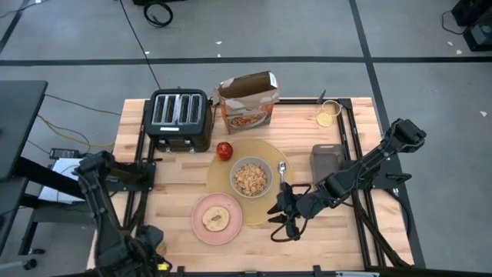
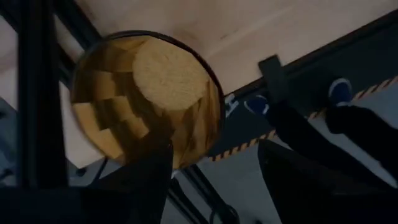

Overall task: Arrange a breakfast setting
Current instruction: Put the orange cup on the brown table mat to the top right of the gray bowl

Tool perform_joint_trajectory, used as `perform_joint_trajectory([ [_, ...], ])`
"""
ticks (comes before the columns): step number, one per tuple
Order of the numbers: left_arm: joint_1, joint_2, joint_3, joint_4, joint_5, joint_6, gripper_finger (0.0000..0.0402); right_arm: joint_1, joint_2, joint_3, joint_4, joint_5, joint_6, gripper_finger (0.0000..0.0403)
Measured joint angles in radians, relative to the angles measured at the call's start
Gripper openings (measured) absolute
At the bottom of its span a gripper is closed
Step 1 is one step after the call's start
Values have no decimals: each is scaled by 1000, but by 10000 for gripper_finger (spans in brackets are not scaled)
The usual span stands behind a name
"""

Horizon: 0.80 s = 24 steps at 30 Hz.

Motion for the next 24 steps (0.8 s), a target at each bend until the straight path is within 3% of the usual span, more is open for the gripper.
perform_joint_trajectory([
  [10, 45, 0, -165, 68, 49, 176, 200, -11, 0, 0, 6, -1, -1, 122],
  [15, 69, 0, -203, 133, 101, 300, 130, -10, -6, 0, 6, -10, -10, 122],
  [20, 96, -3, -202, 140, 118, 393, 25, -14, -48, 0, -2, -9, -58, 122],
  [24, 112, -6, -172, 122, 116, 470, 16, -18, -97, 0, -3, -9, -97, 122],
])
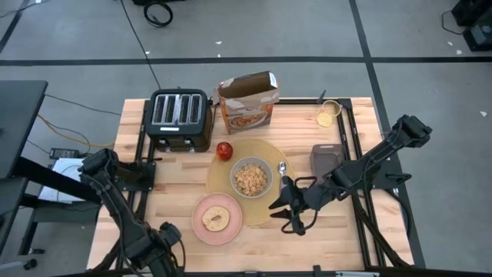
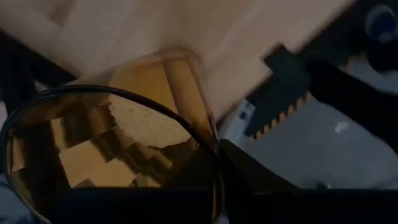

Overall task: Arrange a breakfast setting
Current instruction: Put the orange cup on the brown table mat to the top right of the gray bowl

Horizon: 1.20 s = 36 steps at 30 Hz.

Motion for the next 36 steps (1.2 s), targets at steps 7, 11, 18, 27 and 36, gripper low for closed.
perform_joint_trajectory([
  [7, 36, 0, 217, -218, -57, 224, 14, 3, -73, 0, -49, 4, -77, 132],
  [11, 93, -3, 349, -302, -180, 402, 14, 5, -101, 0, -82, 0, -80, 155],
  [18, 292, -1, 430, -301, -288, 714, 14, -2, -48, 0, 30, 35, -144, 241],
  [27, 507, 1, 431, -224, -296, 997, 14, -143, 106, 60, 229, -79, -177, 378],
  [36, 546, 1, 431, -236, -298, 1117, 14, -298, 297, 273, 83, -259, -299, 389],
])
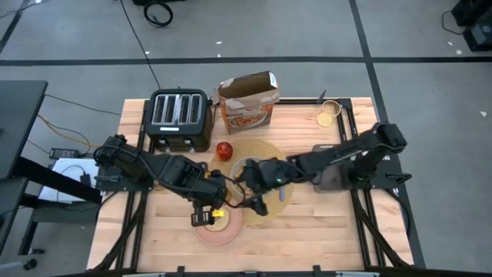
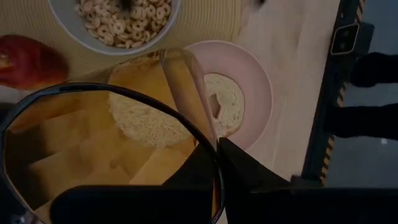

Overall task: Arrange a breakfast setting
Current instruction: Put the orange cup on the brown table mat to the top right of the gray bowl

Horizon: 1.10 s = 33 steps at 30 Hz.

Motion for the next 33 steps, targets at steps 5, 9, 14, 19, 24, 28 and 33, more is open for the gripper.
perform_joint_trajectory([
  [5, -24, 0, 0, -5, -40, 58, 14, -52, 83, 47, 47, -83, -12, 398],
  [9, -38, 0, 0, -2, -62, 102, 14, -72, 134, 79, 89, -149, -53, 397],
  [14, -46, 0, 0, 27, -82, 198, 14, -90, 214, 129, 83, -187, -76, 395],
  [19, -45, 0, 0, 40, -106, 255, 14, -97, 268, 175, 101, -226, -86, 394],
  [24, -41, 0, 0, 23, -97, 280, 14, -97, 279, 174, 105, -231, -86, 379],
  [28, -41, 0, 0, 21, -94, 290, 14, -97, 280, 173, 114, -219, -90, 344],
  [33, -41, 0, 0, 24, -98, 299, 28, -97, 280, 172, 124, -205, -132, 343],
])
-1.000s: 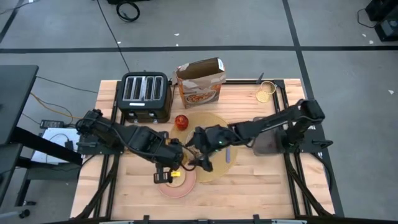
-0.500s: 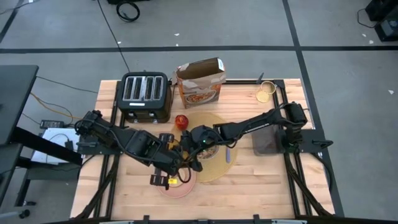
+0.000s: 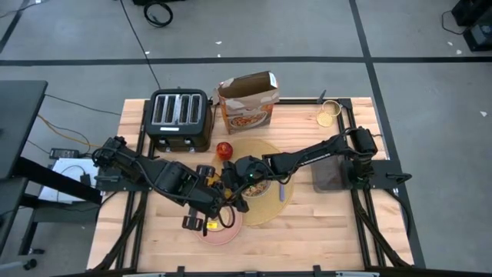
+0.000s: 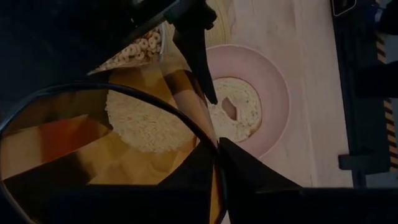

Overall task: Arrange a breakfast setting
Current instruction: Put the orange cup on the brown table mat to the top right of the gray bowl

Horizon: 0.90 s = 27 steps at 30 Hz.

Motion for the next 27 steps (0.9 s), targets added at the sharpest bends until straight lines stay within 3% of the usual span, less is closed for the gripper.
perform_joint_trajectory([
  [11, -16, -66, 1, 7, -1, -177, 124, 1, -18, 0, 9, 70, -41, 343],
  [18, -71, -234, 1, 18, -1, -489, 179, -16, -74, -1, -91, 46, -84, 343],
  [22, -147, -328, 1, 134, -130, -608, 181, -55, -169, -30, -168, 23, -88, 343],
  [27, -243, -396, 1, 300, -377, -595, 173, -116, -316, -213, -118, 46, -48, 343],
])
